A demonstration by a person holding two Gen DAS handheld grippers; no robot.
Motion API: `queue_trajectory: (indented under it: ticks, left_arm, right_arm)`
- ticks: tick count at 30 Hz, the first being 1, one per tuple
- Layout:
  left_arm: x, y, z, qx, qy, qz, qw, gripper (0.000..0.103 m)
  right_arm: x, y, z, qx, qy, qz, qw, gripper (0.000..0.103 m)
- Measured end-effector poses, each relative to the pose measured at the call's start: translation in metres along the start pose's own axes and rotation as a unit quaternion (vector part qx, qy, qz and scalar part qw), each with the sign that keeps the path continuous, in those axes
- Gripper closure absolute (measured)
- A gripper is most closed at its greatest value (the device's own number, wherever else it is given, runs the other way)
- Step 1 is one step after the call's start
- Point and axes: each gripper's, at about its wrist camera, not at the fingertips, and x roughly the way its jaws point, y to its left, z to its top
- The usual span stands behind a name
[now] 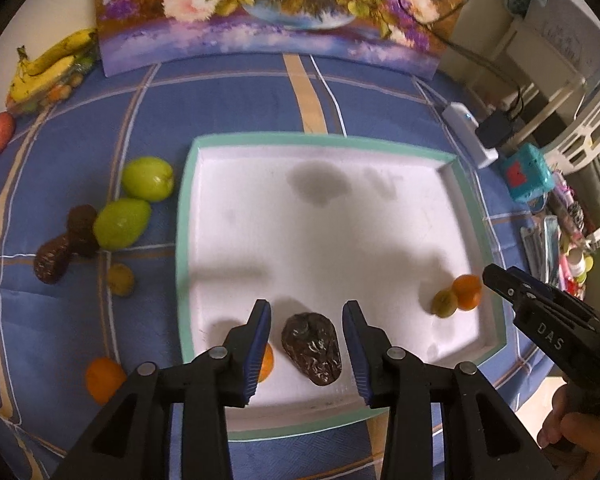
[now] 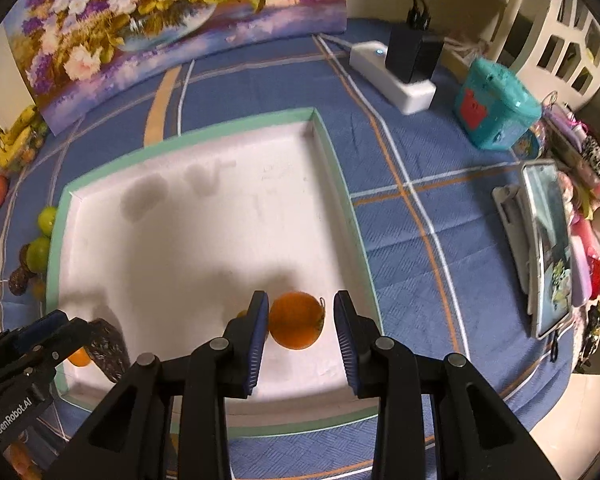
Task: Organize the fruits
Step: 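Open right tool to set the orange in the tray while left tool releases the date, then withdraw both open tools from the tray toward the fruit cluster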
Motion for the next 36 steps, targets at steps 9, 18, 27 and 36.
queue_trajectory:
  ticks: [9,18,27,36]
  left_arm:
    - [-0.021,0.023,0.007,-0.025,-0.029,0.008,0.9992,0.062]
    - [-0.025,0.035,0.008,-0.038,-0.034,0.01,0.9986,0.062]
    - [-0.025,0.039,0.008,-0.041,-0.034,0.011,0.9985,0.062]
    - [-0.025,0.047,0.008,-0.051,-0.034,0.034,0.9975,0.026]
  right_arm:
    - [-0.032,0.014,0.006,-0.012,-0.045,0.006,0.999,0.068]
    - [-0.035,0.022,0.005,-0.019,-0.048,0.009,0.999,0.068]
    - [-0.034,0.024,0.004,-0.022,-0.046,0.01,0.999,0.068]
    - [-0.032,0.026,0.003,-0.022,-0.044,0.008,0.999,0.068]
